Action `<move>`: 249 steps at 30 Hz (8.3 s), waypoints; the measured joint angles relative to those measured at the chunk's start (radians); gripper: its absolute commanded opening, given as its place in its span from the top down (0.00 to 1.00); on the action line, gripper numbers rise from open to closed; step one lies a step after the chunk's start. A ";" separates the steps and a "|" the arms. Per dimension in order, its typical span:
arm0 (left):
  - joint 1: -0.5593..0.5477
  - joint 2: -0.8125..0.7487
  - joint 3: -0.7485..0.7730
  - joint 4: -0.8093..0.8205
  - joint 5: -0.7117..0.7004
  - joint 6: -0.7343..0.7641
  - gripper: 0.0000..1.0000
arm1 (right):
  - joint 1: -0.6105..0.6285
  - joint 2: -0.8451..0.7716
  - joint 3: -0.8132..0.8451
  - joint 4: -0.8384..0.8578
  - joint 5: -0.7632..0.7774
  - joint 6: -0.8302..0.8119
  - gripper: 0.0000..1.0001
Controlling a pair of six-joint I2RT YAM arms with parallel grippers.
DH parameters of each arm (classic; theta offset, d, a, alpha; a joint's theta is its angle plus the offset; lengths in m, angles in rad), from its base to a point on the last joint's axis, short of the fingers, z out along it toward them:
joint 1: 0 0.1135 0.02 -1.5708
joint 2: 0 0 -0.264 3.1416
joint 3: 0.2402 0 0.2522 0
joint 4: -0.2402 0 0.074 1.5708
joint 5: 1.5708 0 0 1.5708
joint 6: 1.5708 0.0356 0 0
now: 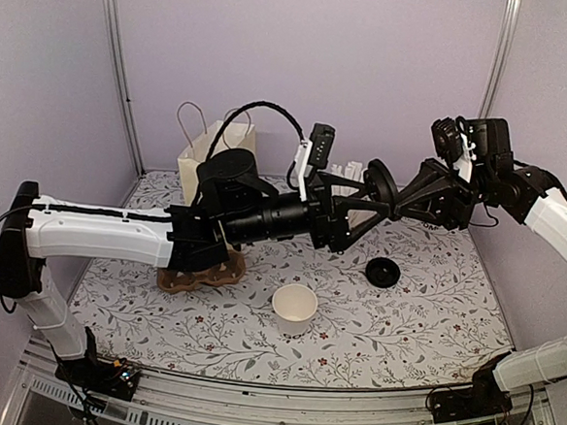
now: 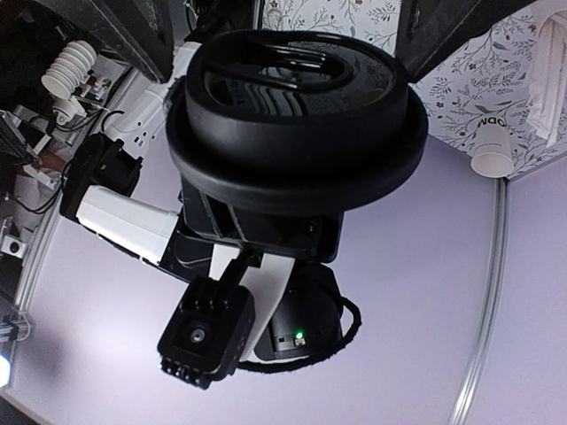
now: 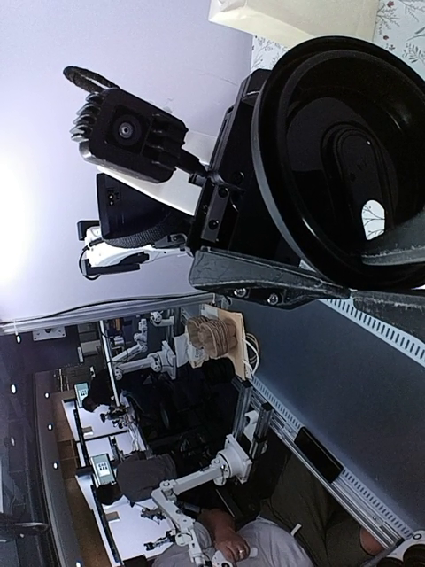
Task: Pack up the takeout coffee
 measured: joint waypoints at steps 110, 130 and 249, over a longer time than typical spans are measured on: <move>0.061 0.368 0.628 -1.706 -0.083 0.432 0.31 | -0.232 -0.344 -0.602 0.211 0.366 -0.190 0.30; 0.021 0.444 0.708 -1.708 -0.124 0.432 0.26 | -0.232 -0.346 -0.602 0.205 0.366 -0.193 0.30; 0.110 -0.346 -0.310 -0.744 -0.272 0.215 0.12 | 0.234 0.175 -0.668 0.192 1.508 -0.539 0.68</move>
